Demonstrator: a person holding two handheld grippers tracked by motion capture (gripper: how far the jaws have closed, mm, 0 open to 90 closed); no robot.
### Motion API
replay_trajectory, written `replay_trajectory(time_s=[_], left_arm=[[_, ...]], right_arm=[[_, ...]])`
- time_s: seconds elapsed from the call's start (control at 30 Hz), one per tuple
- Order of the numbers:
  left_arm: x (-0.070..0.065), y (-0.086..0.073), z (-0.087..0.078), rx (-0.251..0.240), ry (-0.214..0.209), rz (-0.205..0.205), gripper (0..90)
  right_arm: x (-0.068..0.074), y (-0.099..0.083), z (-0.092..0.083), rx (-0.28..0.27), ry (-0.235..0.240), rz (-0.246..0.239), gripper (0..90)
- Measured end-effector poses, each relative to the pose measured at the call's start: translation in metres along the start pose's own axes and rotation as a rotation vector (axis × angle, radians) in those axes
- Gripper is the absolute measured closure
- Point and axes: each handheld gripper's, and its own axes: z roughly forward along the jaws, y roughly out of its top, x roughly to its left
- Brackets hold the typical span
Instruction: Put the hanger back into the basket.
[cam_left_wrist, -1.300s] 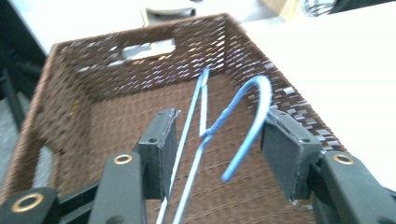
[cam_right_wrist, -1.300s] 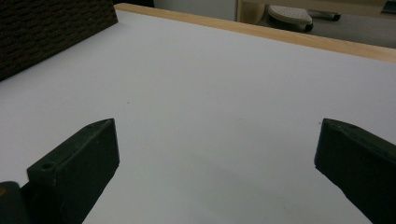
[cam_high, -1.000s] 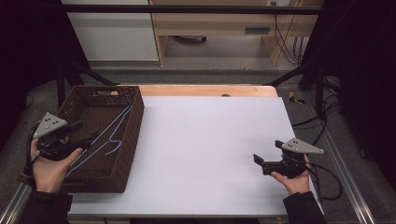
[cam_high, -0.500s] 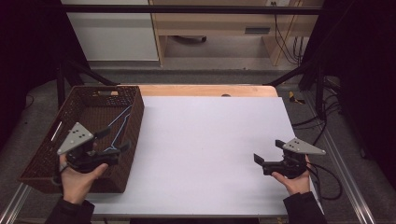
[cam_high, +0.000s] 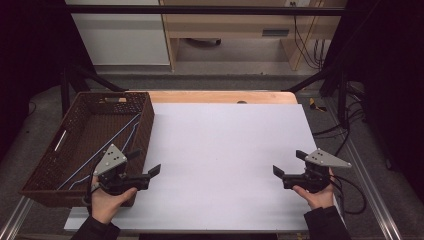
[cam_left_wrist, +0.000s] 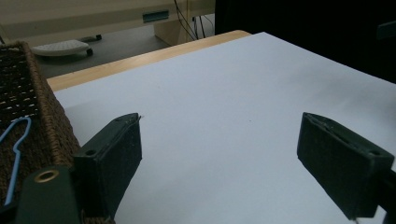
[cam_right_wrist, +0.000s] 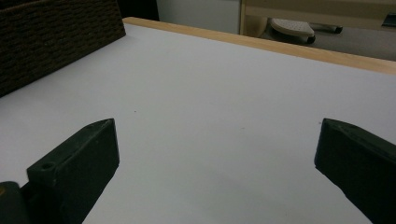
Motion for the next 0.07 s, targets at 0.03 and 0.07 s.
replay_trajectory(time_s=[0.03, 0.07], left_arm=[[-0.0002, -0.0007, 0.0006, 0.005, -0.001, 0.002, 13.8], [-0.0004, -0.0015, 0.0012, 0.009, 0.001, 0.003, 13.8]], right_arm=[[-0.0003, -0.0002, -0.0003, -0.001, 0.002, -0.002, 0.6], [-0.0003, -0.0003, -0.0004, -0.002, 0.001, 0.001, 0.6]])
